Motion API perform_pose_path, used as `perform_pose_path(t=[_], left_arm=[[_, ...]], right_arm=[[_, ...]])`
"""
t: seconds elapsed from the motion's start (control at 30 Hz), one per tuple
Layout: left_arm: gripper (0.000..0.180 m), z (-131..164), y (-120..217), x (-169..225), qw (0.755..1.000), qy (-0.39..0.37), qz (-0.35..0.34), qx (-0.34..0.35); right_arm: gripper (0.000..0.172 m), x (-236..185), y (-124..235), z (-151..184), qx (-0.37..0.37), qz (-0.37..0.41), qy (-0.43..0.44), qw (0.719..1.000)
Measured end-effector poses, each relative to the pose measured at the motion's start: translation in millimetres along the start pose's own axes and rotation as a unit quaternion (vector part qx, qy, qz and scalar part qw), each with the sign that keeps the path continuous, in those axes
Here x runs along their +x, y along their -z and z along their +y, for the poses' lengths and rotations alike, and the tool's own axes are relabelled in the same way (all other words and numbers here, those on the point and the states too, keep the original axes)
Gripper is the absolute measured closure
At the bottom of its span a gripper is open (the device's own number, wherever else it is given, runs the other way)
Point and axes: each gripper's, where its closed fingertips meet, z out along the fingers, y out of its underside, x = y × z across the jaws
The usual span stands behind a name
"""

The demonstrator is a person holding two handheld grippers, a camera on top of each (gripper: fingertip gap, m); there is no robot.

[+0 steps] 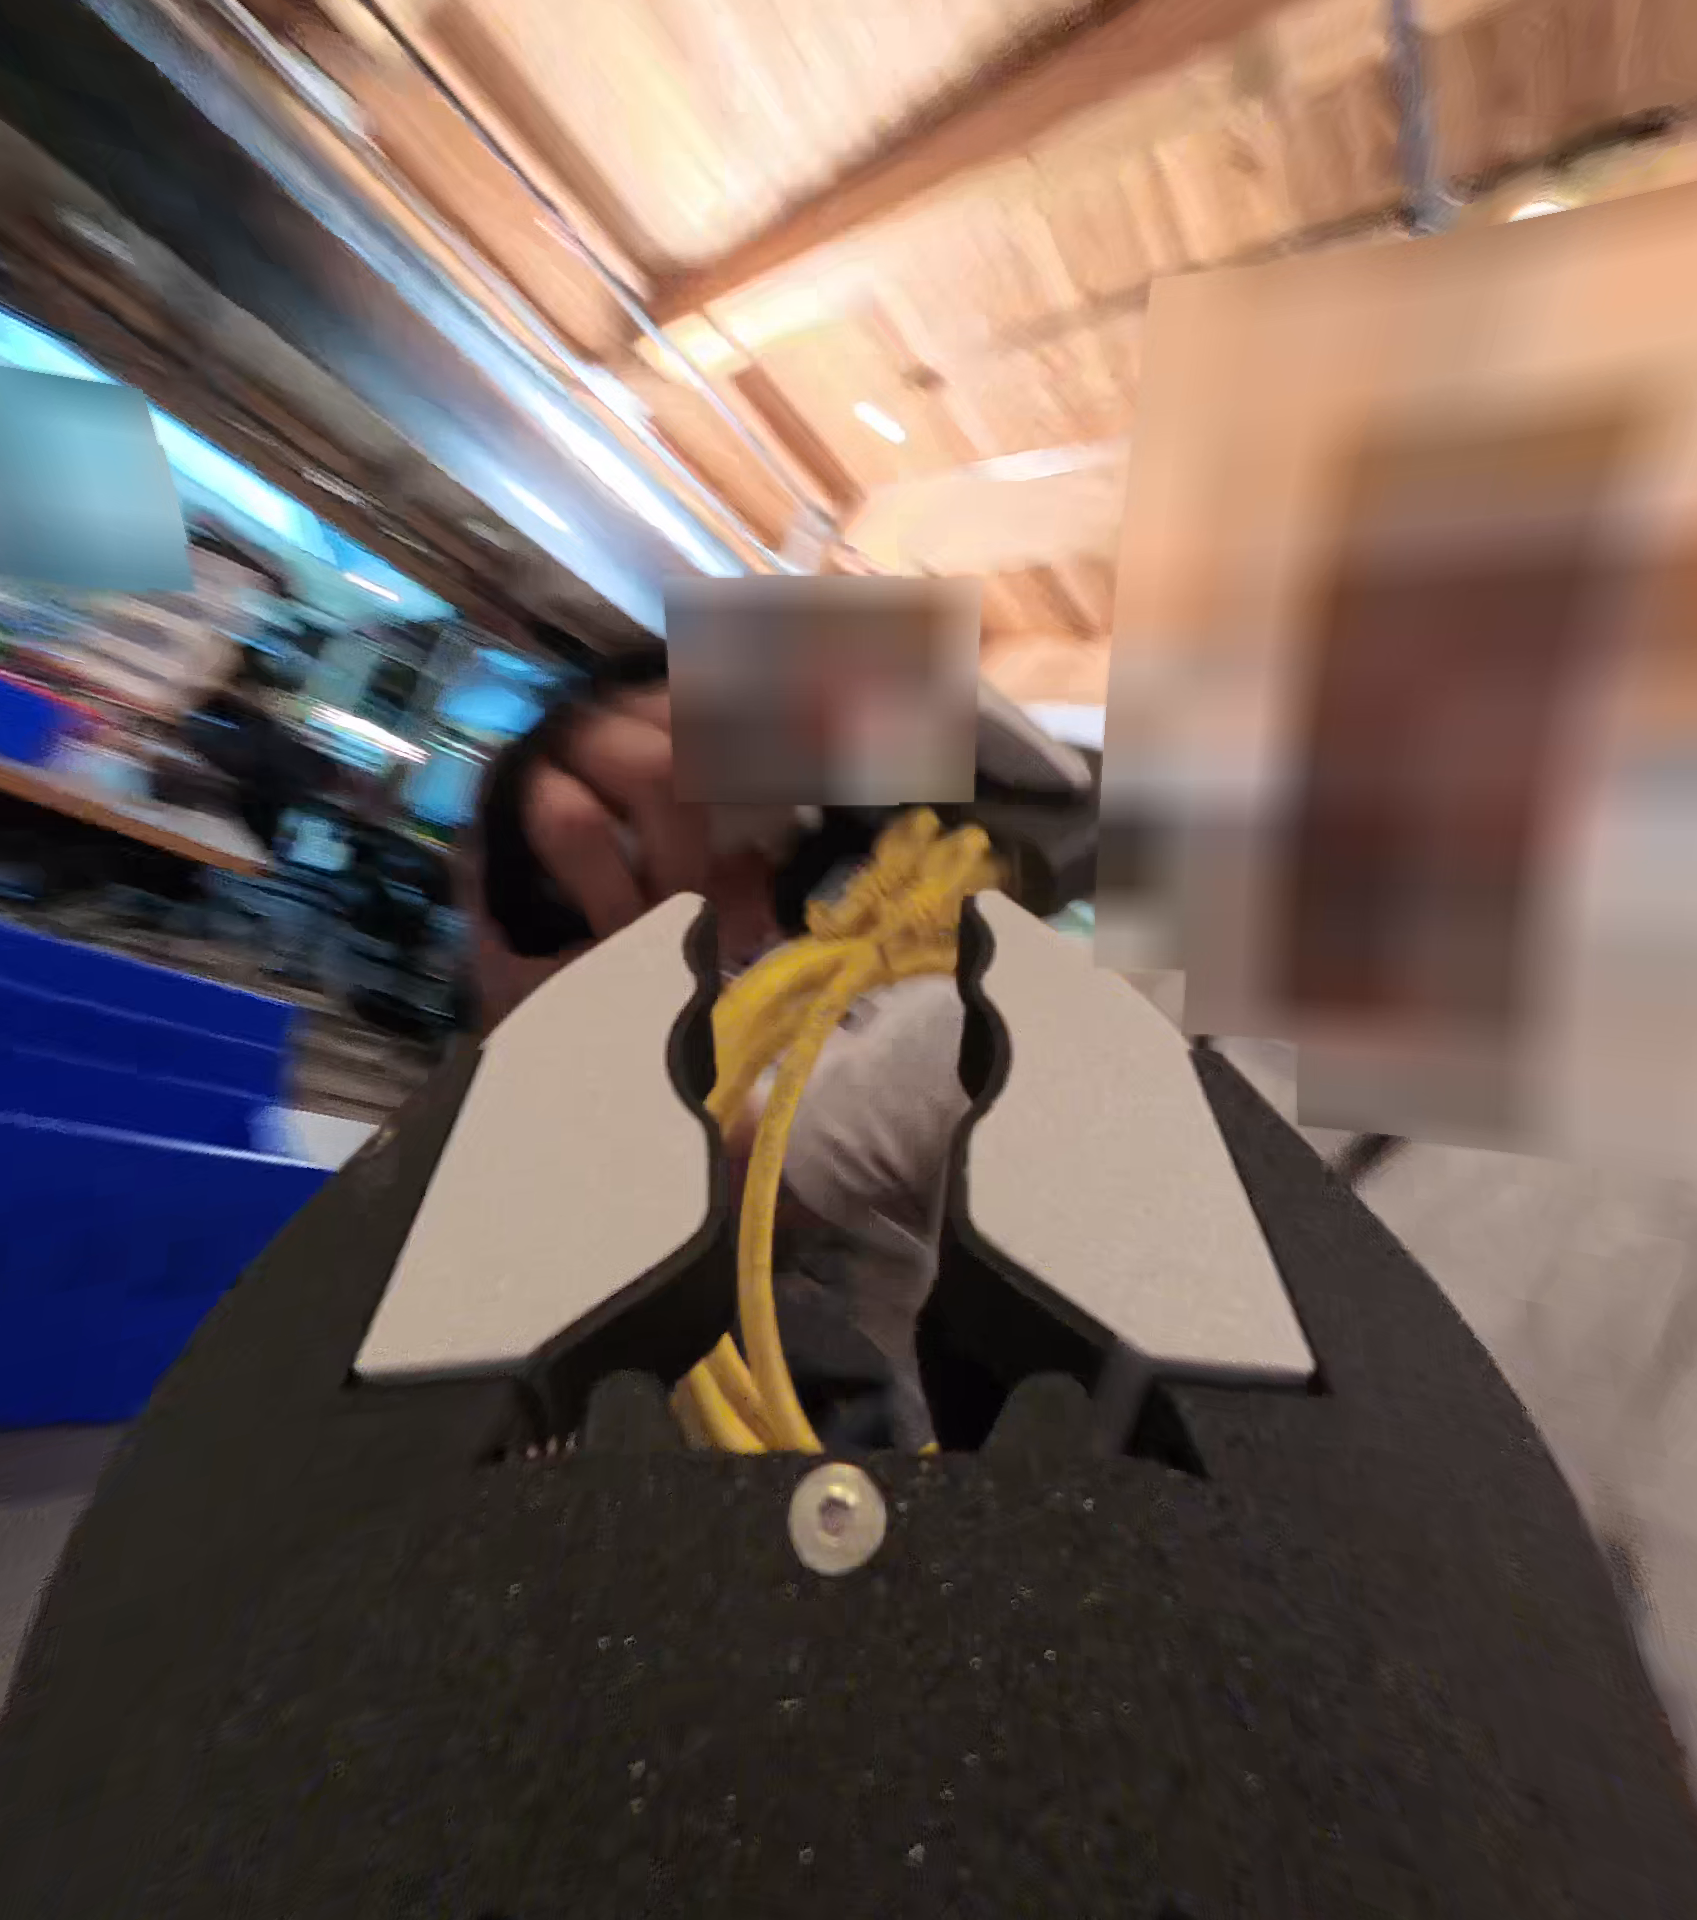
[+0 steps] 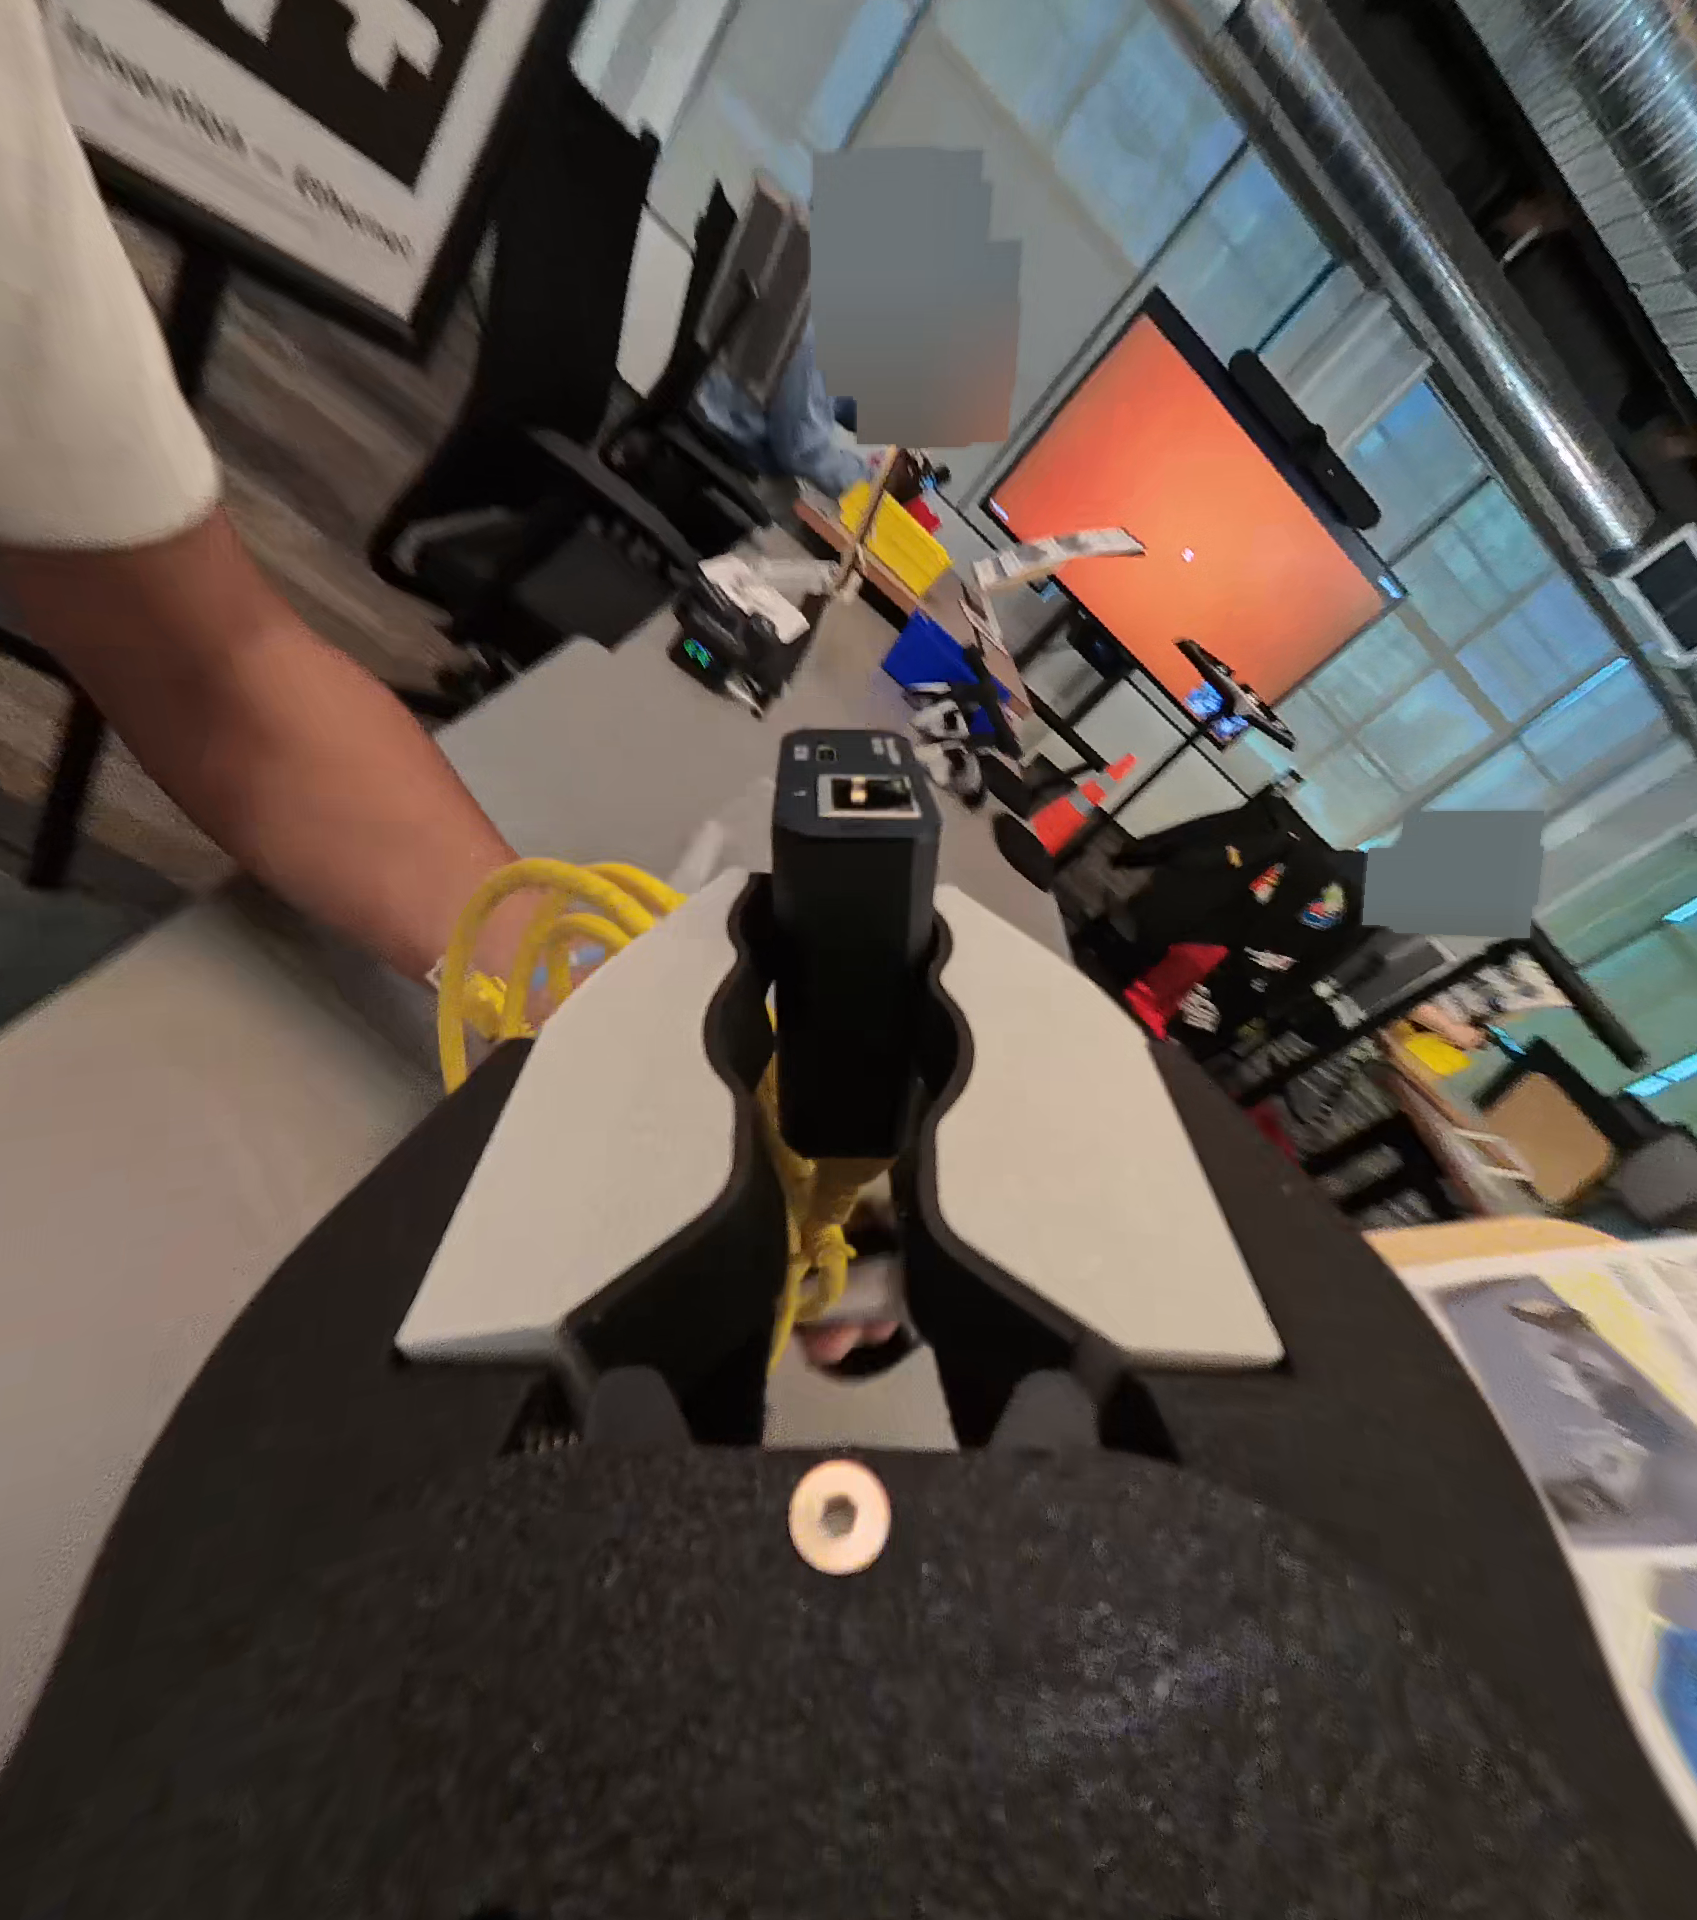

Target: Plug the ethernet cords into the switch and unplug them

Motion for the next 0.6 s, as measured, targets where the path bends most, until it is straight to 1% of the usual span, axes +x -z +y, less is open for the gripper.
perform_pose_path(t=[0.03, 0.07, 0.13, 0.17, 0.2, 0.23, 0.27, 0.33, 0.4, 0.43, 0.5, 0.53, 0.6], left_arm=[[0.145, -19.1, 9.0, -7.6, 0.997, -0.013, -0.069, 0.03], [0.156, -33.6, 17.6, -8.2, 0.991, -0.031, -0.12, 0.041], [0.159, -53.1, 25.5, 5.7, 0.981, -0.065, -0.18, 0.026], [0.159, -55.2, 25.8, 13.7, 0.974, -0.087, -0.211, -0.007], [0.156, -53.3, 26.9, 19.9, 0.96, -0.112, -0.252, -0.053], [0.148, -50.3, 29.7, 26.9, 0.94, -0.141, -0.295, -0.099], [0.14, -47.3, 34.9, 35.1, 0.915, -0.167, -0.339, -0.142], [0.129, -47.8, 56.2, 55.6, 0.85, -0.222, -0.433, -0.201], [0.13, -55.8, 87.9, 83.0, 0.779, -0.27, -0.523, -0.216], [0.129, -56.4, 104.9, 98.2, 0.752, -0.275, -0.556, -0.222], [0.129, -50.6, 141.6, 124.7, 0.717, -0.246, -0.613, -0.223], [0.129, -45.5, 164.7, 133.8, 0.693, -0.224, -0.647, -0.225], [0.13, -28.7, 220.1, 143.2, 0.625, -0.176, -0.718, -0.25]], right_arm=[[0.147, 2.4, 2.5, 0.1, -0.013, 0.011, 0.018, 1.0], [0.148, 4.5, 5.0, -0.1, -0.023, 0.019, 0.032, 0.999], [0.148, 11.5, 9.6, 10.7, -0.077, 0.044, 0.068, 0.994], [0.148, 15.5, 11.6, 18.4, -0.103, 0.059, 0.087, 0.989], [0.148, 19.0, 13.2, 26.4, -0.125, 0.072, 0.105, 0.984], [0.148, 22.9, 14.4, 37.3, -0.152, 0.086, 0.128, 0.976], [0.148, 26.2, 15.1, 49.2, -0.18, 0.097, 0.151, 0.967], [0.148, 30.8, 14.7, 73.0, -0.231, 0.108, 0.186, 0.949], [0.148, 32.0, 13.0, 94.1, -0.278, 0.105, 0.203, 0.933], [0.148, 30.9, 11.1, 100.7, -0.289, 0.102, 0.208, 0.929], [0.148, 27.3, 6.5, 109.6, -0.302, 0.092, 0.212, 0.925], [0.148, 25.3, 4.5, 112.5, -0.306, 0.087, 0.213, 0.924], [0.148, 22.3, 1.0, 116.4, -0.309, 0.079, 0.216, 0.923]])
